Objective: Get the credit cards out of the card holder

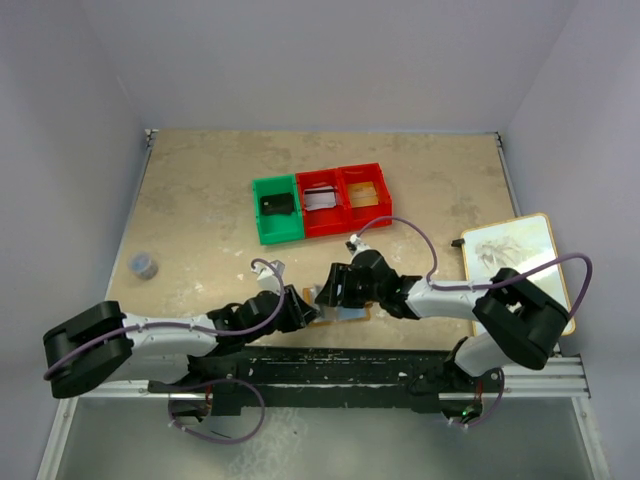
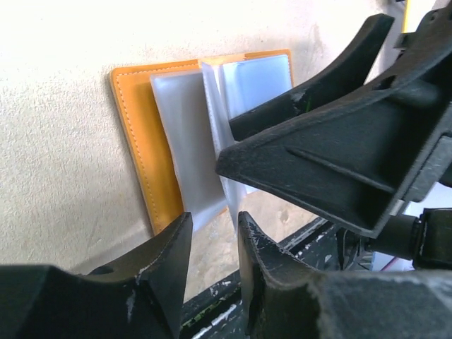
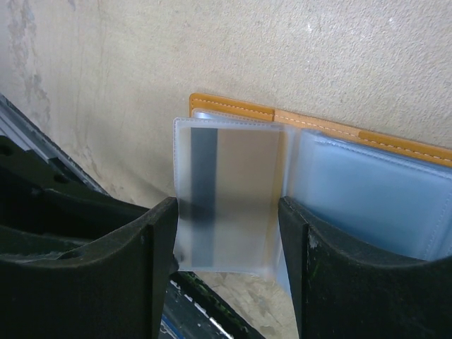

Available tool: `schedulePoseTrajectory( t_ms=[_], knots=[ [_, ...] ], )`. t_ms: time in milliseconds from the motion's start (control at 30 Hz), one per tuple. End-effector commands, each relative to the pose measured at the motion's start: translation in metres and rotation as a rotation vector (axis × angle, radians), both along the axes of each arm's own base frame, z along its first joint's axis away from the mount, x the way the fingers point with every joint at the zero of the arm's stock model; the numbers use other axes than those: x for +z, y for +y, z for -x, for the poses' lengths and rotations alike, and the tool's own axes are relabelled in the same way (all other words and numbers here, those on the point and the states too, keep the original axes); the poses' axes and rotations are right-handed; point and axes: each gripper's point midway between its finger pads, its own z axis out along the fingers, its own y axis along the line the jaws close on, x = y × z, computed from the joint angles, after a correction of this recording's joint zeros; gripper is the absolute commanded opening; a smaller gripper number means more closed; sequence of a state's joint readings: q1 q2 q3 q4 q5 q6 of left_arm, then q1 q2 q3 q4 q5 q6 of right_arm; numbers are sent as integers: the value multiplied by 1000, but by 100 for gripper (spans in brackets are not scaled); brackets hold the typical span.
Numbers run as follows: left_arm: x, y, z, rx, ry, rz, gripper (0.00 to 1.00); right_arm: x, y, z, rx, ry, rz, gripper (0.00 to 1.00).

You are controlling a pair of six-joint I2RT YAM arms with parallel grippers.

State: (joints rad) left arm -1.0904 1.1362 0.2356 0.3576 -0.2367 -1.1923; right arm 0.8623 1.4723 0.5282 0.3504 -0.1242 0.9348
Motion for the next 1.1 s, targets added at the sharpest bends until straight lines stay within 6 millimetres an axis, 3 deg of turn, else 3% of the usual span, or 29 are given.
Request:
schedulePoseTrajectory(
  t_ms=[0,167,533,900,1067],
  knots=[
    [21,-21,-9,-3,-46,87,29,-16,-17,12,-1,49,60,62],
    [20,-27,-11,-14,-50,86,24,-15,-15,11,4,47,54,62],
    [23,-35,-12,-37,-60,78,28,-16,-13,12,7,53,48,62],
    [38,-58,-13,-101,-97,91,29,16,-2,-1,-8,-1,-4,67],
    [33,-69,-14,-127,-90,69,30,36,-3,-13,-58,-38,1,70]
  ],
)
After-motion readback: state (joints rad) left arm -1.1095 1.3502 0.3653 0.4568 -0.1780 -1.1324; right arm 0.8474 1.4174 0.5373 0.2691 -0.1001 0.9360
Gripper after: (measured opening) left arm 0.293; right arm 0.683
